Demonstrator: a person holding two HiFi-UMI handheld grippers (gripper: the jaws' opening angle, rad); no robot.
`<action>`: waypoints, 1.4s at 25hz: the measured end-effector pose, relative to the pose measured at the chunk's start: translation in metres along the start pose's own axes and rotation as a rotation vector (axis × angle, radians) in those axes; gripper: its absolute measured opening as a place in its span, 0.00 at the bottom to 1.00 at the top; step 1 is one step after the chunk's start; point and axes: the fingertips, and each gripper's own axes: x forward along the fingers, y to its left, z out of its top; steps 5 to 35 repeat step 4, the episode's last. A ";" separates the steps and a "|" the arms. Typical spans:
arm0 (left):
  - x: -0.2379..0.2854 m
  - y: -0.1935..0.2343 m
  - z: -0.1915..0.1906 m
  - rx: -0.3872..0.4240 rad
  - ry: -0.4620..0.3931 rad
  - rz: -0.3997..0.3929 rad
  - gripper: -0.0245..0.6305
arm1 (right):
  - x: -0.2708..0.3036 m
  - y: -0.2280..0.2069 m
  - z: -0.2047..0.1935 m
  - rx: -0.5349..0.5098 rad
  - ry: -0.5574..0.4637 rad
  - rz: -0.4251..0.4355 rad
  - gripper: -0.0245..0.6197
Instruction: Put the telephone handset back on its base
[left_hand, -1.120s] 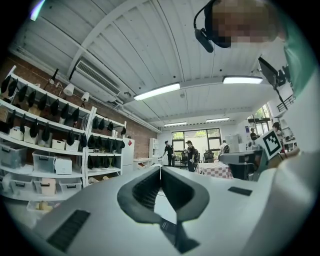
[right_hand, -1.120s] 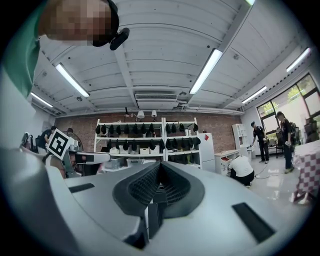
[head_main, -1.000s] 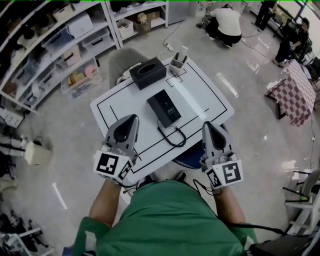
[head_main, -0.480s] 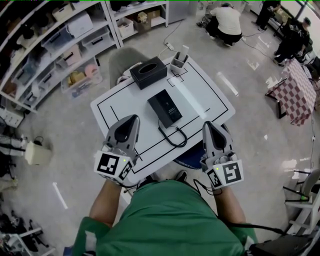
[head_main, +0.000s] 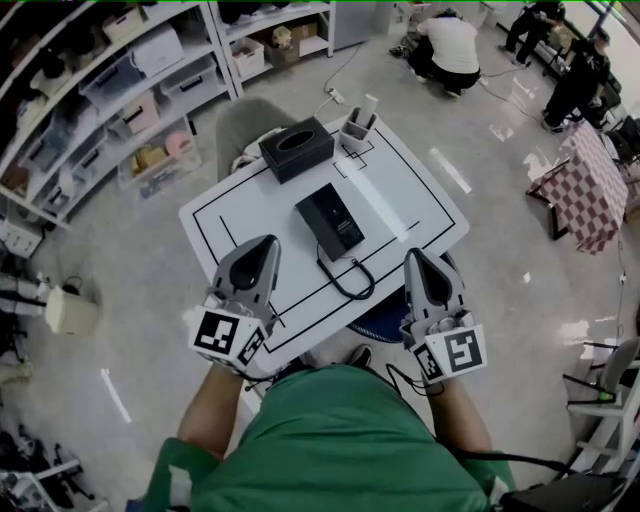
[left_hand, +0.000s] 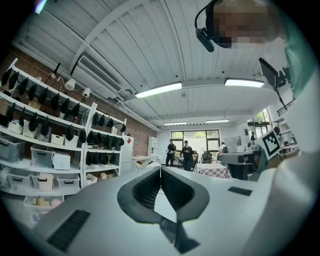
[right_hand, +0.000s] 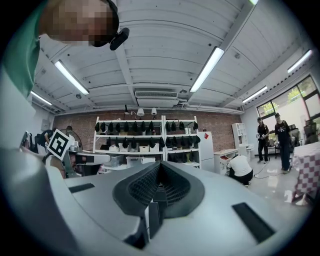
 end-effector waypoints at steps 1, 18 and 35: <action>0.000 0.001 -0.001 -0.002 0.001 -0.002 0.07 | 0.000 0.001 0.000 -0.001 0.001 -0.002 0.07; 0.001 0.005 -0.002 -0.001 -0.006 -0.009 0.07 | 0.003 0.003 0.000 -0.010 -0.008 -0.005 0.07; 0.001 0.005 -0.002 -0.001 -0.006 -0.009 0.07 | 0.003 0.003 0.000 -0.010 -0.008 -0.005 0.07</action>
